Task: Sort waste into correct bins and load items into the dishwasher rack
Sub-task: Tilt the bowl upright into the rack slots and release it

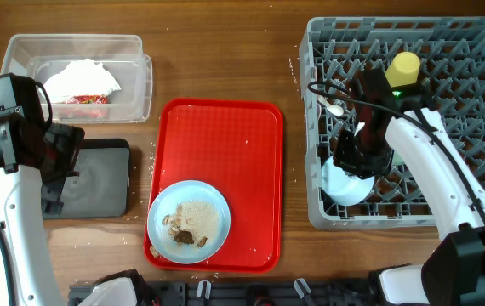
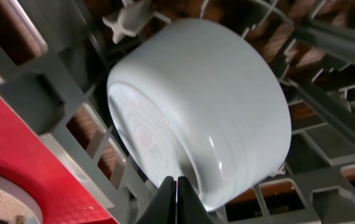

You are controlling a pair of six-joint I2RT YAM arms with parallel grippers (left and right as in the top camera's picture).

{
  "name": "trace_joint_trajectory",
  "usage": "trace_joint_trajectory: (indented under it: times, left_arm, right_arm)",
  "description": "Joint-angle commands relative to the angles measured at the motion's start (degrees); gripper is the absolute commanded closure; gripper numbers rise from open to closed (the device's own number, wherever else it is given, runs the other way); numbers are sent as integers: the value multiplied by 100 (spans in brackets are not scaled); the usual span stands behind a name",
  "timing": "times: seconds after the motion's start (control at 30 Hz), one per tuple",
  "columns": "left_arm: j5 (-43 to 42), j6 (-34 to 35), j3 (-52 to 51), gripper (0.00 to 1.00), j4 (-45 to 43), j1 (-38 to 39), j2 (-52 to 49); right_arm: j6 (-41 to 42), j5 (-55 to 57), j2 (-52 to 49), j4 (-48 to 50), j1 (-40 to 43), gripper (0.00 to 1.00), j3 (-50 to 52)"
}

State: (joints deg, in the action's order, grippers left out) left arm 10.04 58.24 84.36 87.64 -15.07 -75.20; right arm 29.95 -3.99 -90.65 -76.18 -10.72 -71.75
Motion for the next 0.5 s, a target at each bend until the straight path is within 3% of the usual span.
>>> trace_joint_trajectory:
  times: [0.0,0.47]
  left_arm:
    - [96,94,-17,0,7,-22,31]
    - [96,94,-17,0,7,-22,31]
  right_arm:
    - [90,162,-37,96,-35,96,26]
    - [378,450,-103,26,-35,96,101]
